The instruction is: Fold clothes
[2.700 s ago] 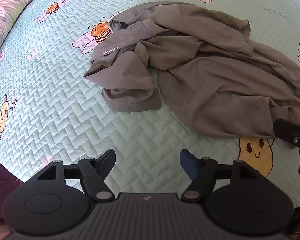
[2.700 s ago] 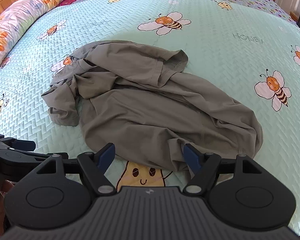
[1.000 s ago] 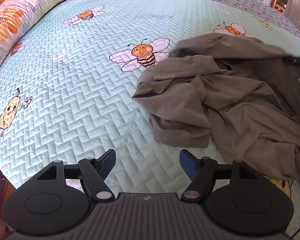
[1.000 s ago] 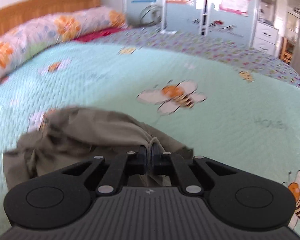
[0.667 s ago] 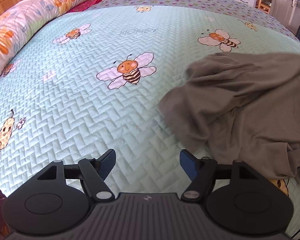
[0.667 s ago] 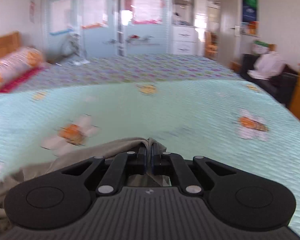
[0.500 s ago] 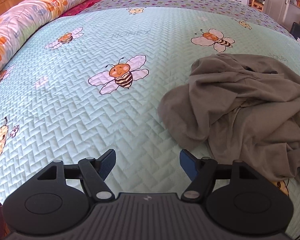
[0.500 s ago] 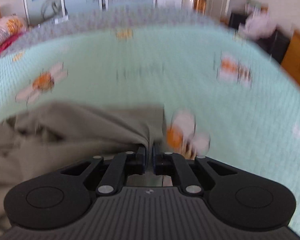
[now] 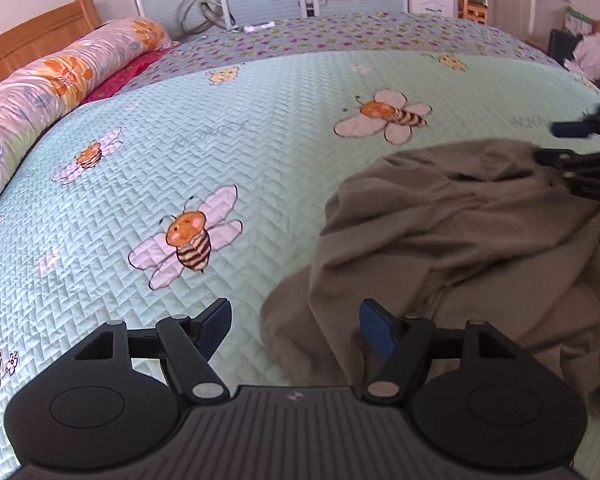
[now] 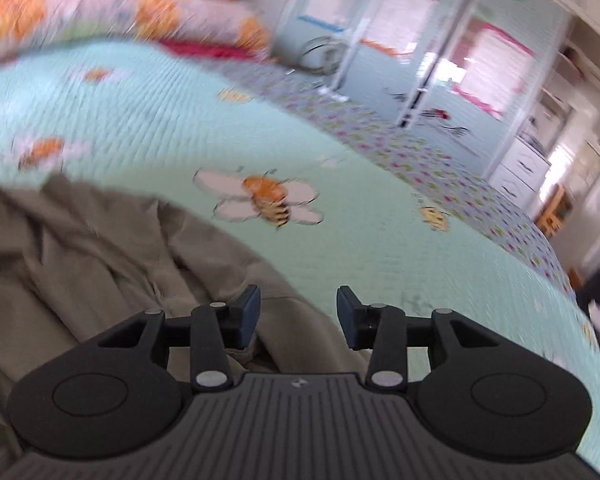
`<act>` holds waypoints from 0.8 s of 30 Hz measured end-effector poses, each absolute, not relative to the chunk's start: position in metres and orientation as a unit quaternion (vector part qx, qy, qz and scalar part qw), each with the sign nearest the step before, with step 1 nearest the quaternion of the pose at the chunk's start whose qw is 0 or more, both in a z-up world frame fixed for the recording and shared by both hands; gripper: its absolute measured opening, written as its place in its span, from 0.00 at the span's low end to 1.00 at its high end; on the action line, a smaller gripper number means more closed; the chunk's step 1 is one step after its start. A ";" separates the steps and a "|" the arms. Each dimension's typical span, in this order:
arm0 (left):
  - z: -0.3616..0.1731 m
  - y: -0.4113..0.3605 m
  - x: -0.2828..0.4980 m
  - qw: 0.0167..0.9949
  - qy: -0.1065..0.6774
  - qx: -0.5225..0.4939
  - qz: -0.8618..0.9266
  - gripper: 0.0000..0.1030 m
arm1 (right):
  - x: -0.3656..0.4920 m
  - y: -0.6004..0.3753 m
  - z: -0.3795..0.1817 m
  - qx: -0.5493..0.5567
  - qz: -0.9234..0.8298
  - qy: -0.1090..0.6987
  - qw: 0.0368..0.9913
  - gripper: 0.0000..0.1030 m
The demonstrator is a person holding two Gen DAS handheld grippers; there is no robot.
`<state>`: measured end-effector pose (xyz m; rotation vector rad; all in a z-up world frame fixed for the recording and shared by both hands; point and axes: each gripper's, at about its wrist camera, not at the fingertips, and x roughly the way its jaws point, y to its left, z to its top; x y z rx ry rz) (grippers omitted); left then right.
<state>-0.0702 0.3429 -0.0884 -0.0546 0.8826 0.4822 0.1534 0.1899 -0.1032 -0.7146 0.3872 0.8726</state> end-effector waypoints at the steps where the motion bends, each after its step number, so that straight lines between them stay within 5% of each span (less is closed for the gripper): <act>1: -0.091 0.343 -0.073 0.874 0.427 -0.027 0.230 0.72 | 0.154 0.196 -0.109 -0.352 0.416 0.182 0.819 0.42; 6: -0.106 0.348 -0.079 0.863 0.445 -0.035 0.235 0.72 | 0.162 0.213 -0.128 -0.373 0.437 0.220 0.789 0.37; 7: -0.109 0.349 -0.079 0.861 0.447 -0.034 0.239 0.72 | 0.165 0.215 -0.129 -0.367 0.437 0.231 0.788 0.29; 8: -0.111 0.350 -0.080 0.859 0.449 -0.032 0.243 0.72 | 0.167 0.214 -0.129 -0.354 0.433 0.241 0.793 0.04; 18: -0.102 0.338 -0.082 0.872 0.427 -0.014 0.237 0.72 | 0.224 0.119 -0.080 -0.017 0.297 0.273 0.915 0.00; 24: -0.099 0.324 -0.076 0.881 0.418 0.001 0.223 0.72 | 0.234 0.063 -0.090 0.008 0.205 0.282 0.937 0.00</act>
